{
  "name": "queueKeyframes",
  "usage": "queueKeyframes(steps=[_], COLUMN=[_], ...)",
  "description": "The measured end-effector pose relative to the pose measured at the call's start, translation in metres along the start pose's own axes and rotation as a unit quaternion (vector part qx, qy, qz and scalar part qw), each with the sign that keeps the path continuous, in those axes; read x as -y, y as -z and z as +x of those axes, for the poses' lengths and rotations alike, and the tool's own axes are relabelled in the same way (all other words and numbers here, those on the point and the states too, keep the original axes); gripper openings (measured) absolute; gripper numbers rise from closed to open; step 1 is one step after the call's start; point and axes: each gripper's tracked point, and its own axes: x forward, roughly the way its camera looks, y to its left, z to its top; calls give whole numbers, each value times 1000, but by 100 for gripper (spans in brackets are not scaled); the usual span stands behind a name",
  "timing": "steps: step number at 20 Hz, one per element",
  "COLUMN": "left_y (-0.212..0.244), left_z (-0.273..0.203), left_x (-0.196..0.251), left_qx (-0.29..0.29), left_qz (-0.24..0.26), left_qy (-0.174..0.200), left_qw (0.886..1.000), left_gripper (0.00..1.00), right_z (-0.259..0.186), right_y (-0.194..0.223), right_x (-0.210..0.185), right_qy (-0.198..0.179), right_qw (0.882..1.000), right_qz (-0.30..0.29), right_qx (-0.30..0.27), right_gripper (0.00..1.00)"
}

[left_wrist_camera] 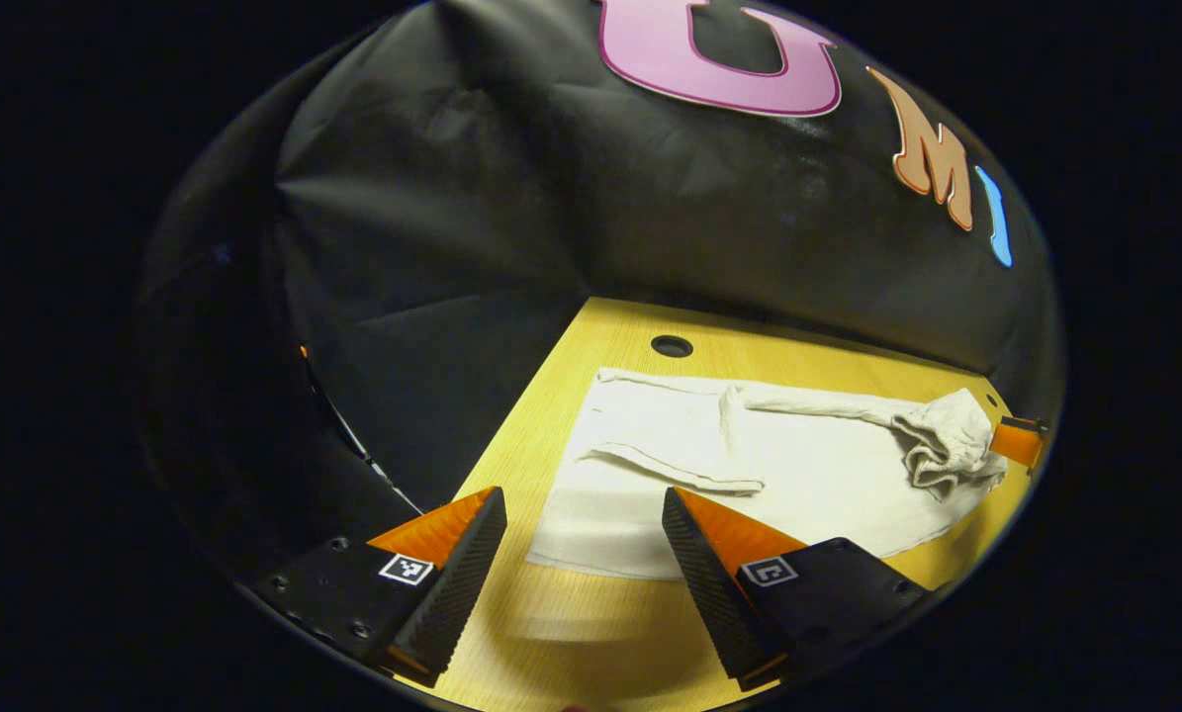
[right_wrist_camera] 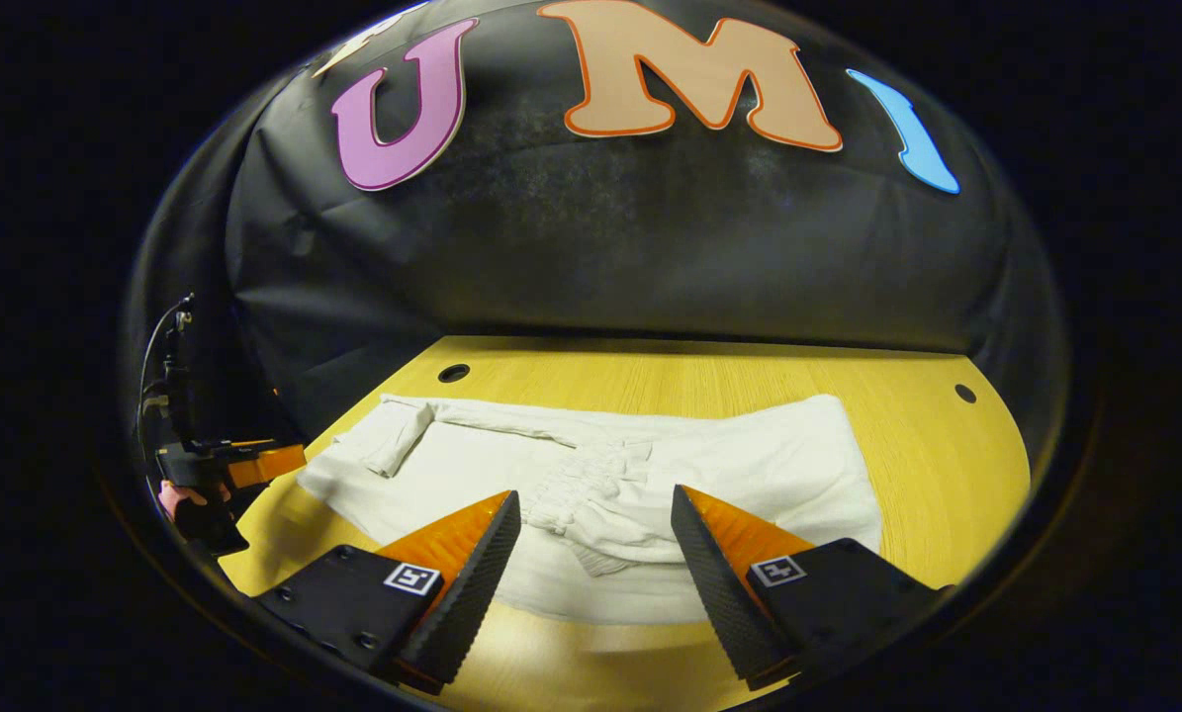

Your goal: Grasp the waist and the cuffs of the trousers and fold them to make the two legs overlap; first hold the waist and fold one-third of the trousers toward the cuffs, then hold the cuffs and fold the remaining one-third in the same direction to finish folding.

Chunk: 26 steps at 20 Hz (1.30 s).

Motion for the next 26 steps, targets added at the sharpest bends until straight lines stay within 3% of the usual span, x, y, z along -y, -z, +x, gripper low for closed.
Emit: queueKeyframes(steps=[3,4,5,9,17,20,21,22,23,26], left_y=[-2,2,7,21,21,20,20,21,20,18], left_z=[2,4,5,11,13,16,16,16,16,16], left_x=[4,3,2,-3,4,21,26,25,26,26], left_qx=[-18,-25,-34,-60,-61,-63,-62,-63,-60,-50], left_qz=[-4,-4,0,13,26,29,26,24,21,3], left_qy=[2,1,-2,-12,8,19,23,18,18,19], left_qw=[1000,1000,999,998,998,997,997,998,998,999], left_gripper=[96,96,97,97,92,37,27,10,6,0], right_z=[-2,-2,-4,-4,-12,-20,-23,-26,-29,-41], right_y=[-1,-1,-3,-1,-3,-1,-2,-2,-2,-3], right_x=[9,12,15,22,33,40,41,42,44,52], right_qy=[9,12,15,24,31,35,36,39,42,55], right_qw=[1000,1000,1000,1000,999,999,999,999,999,998], right_qz=[9,13,16,16,6,2,0,-2,-4,-3], right_qx=[-4,-3,-3,-10,-12,-13,-13,-11,-11,-4], right_gripper=[94,87,94,94,94,94,94,87,94,94])
